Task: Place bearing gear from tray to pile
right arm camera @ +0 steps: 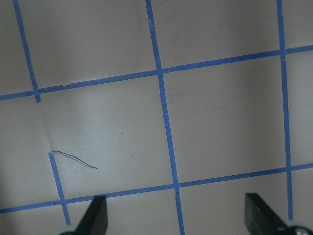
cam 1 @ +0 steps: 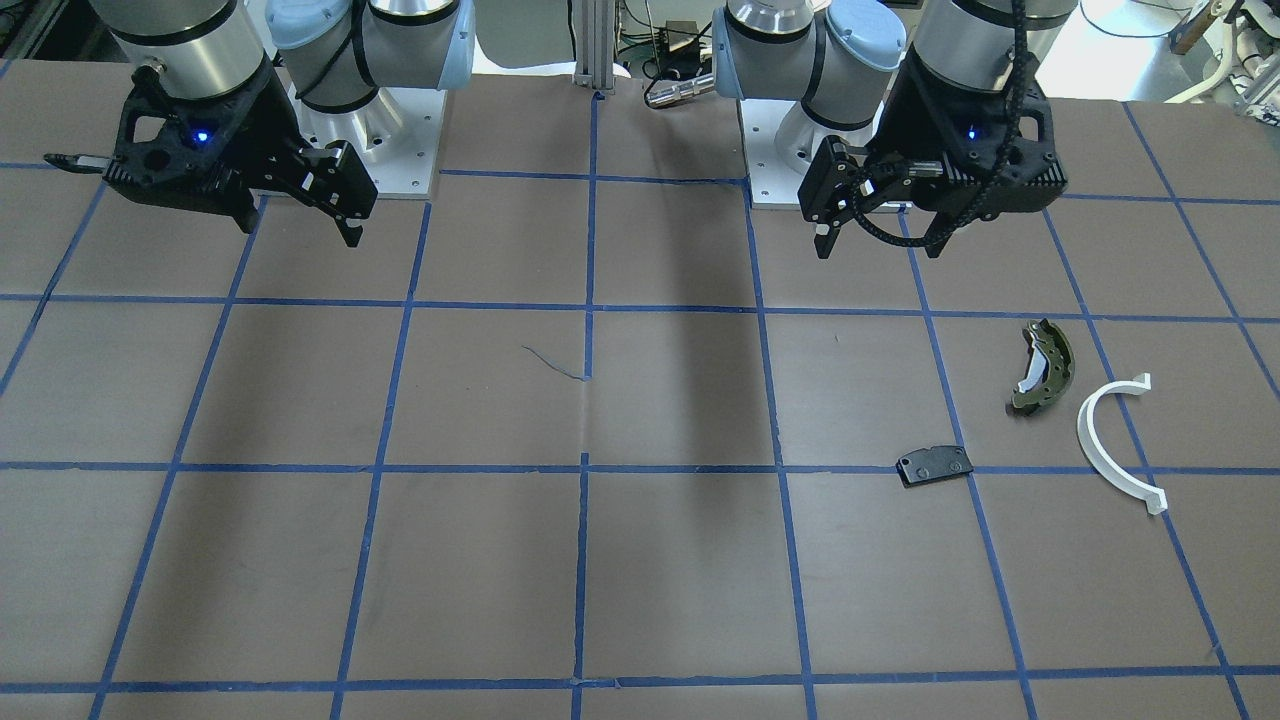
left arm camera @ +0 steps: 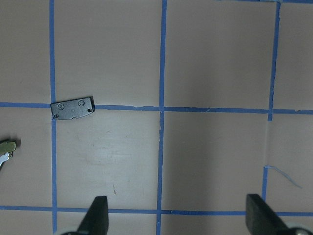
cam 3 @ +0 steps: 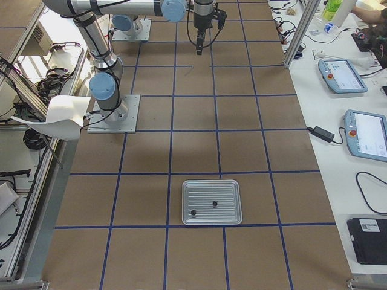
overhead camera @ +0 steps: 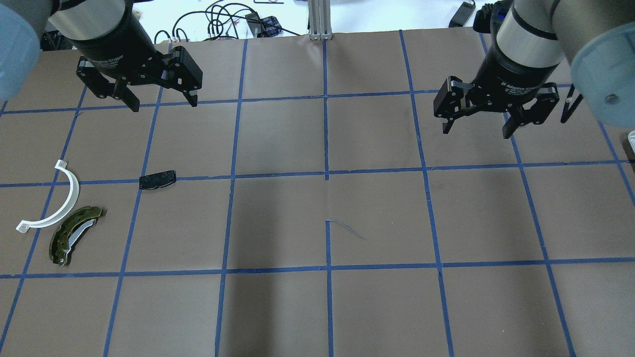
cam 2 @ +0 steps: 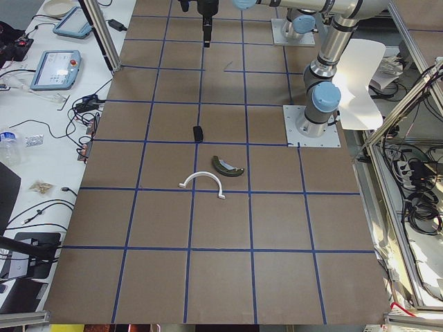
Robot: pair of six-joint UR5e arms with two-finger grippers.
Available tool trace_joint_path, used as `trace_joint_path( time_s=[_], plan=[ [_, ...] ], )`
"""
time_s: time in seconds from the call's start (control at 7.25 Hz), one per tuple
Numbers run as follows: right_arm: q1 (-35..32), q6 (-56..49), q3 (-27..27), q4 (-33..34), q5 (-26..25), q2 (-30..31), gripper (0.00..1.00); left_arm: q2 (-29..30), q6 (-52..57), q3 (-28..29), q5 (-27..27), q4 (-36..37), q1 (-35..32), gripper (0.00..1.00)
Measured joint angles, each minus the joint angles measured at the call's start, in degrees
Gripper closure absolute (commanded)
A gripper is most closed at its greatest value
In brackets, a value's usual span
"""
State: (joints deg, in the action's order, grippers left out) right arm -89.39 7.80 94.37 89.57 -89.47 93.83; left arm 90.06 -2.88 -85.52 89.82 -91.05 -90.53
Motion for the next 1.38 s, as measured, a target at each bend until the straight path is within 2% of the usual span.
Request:
trace_joint_path(
  time_s=[1.38],
  plan=[
    [0.94,-0.05,0.02,-0.28,-0.23,-0.35,0.0,0.03,0.04,0.0,0.0,-0.03,0.0,0.0]
  ],
)
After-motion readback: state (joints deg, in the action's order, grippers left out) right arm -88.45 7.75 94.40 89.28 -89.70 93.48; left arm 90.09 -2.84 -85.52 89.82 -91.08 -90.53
